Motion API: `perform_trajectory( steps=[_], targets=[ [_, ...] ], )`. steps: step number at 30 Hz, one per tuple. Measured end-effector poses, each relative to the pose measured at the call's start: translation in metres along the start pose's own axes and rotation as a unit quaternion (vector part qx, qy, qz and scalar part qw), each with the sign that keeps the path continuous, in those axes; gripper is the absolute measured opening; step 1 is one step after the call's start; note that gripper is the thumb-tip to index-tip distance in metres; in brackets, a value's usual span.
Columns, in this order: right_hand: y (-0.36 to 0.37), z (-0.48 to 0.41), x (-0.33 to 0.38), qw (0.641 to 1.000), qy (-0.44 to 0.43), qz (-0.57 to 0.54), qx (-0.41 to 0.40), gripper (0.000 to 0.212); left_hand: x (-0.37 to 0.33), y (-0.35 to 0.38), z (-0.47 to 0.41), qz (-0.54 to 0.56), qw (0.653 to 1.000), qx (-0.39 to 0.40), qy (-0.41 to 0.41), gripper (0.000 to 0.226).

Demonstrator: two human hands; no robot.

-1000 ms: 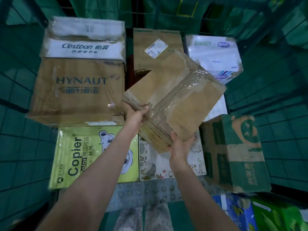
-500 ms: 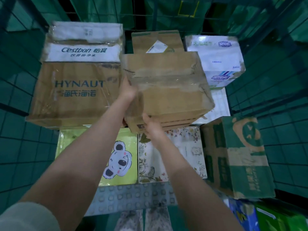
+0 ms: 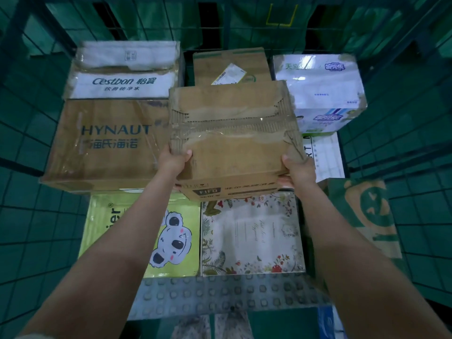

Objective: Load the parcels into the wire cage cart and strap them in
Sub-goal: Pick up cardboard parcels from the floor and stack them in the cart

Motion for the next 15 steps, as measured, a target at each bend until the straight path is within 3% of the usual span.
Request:
perform_trajectory(
  steps=[3, 7, 15],
  targets=[
    [0.005, 0.003, -0.006, 0.998, -0.047, 0.020, -0.027, 0.048, -0.003, -0.009, -0.004, -0.005, 1.000, -0.013, 0.015, 0.058],
    [0.010, 0.005, -0.010, 0.997, -0.070, -0.021, -0.004, 0.034, -0.005, -0.020, -0.009, -0.017, 0.997, -0.028, 0.064, 0.058],
    [0.014, 0.006, -0.020, 0.993, -0.096, -0.047, 0.038, 0.031, 0.004, -0.026, -0.013, -0.009, 0.997, -0.048, 0.067, 0.059]
  ],
)
Point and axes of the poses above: each hand's wrist, its own z-axis away from the middle knuckle, its own y-axis out of the palm, x = y × z, the point moved 4 cm from there along -z, towards the middle knuckle, and after that the axes turned 6 degrees about -x, right-handed, at the moved point
